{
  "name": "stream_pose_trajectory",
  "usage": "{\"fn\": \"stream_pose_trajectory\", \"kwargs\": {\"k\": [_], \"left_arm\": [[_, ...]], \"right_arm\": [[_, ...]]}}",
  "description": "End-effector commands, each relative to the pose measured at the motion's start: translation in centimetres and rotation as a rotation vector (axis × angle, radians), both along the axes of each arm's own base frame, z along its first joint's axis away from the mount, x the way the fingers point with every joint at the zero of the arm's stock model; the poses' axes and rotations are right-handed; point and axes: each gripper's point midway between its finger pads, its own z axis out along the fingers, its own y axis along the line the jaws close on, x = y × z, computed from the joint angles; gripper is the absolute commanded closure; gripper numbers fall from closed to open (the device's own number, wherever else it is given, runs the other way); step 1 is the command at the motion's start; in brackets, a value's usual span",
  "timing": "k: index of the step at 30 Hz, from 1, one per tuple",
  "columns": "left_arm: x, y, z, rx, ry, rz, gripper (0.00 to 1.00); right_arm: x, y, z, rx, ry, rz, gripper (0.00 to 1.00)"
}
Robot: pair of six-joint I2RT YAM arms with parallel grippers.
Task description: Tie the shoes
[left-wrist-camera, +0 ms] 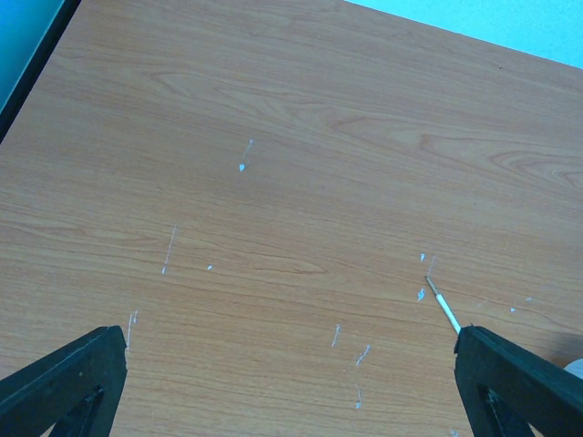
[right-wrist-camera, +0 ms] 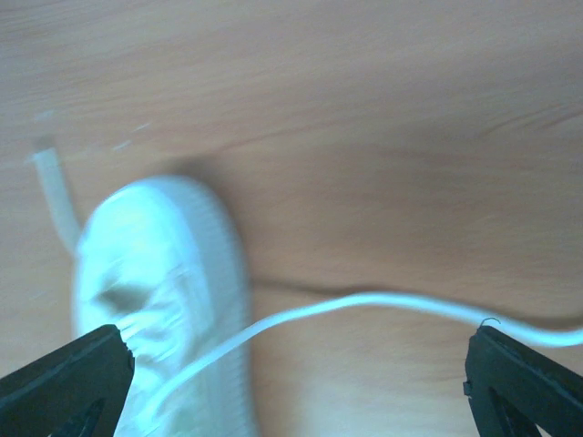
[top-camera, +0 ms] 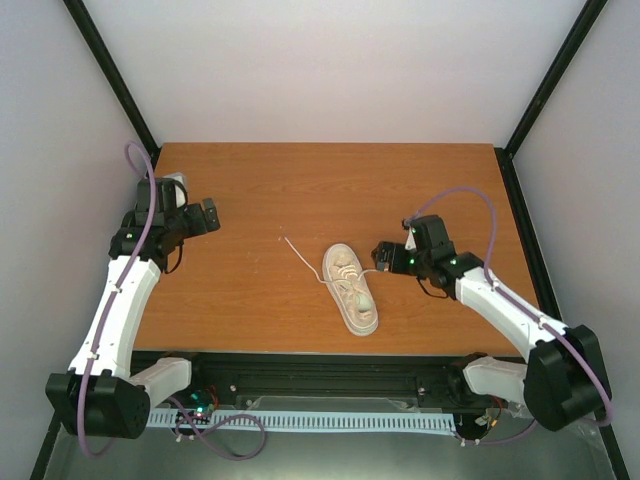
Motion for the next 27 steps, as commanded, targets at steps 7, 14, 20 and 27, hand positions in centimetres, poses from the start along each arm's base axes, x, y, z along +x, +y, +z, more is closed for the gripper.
{"fn": "stream_pose_trajectory", "kwargs": {"k": [7, 14, 20, 27], "left_arm": [[0.3, -0.2, 1.3, 0.006, -0.034, -0.021, 0.00], [0.4, 0.0, 1.0, 0.009, -0.022, -0.013, 0.00], [0.4, 0.0, 1.0, 0.010, -0.022, -0.011, 0.00], [0.3, 0.0, 1.1, 0.012, -0.023, -0.011, 0.00]], "right_arm": [[-8.0, 4.5, -2.9, 0.278, 0.209, 0.236, 0.00], [-9.9, 6.5, -4.0, 0.292, 0.282, 0.311, 0.00], [-11.0, 8.0, -4.1, 0.288, 0.309, 0.370, 0.00], [-11.1, 9.5, -3.8, 0.244, 0.301, 0.418, 0.00]]}}
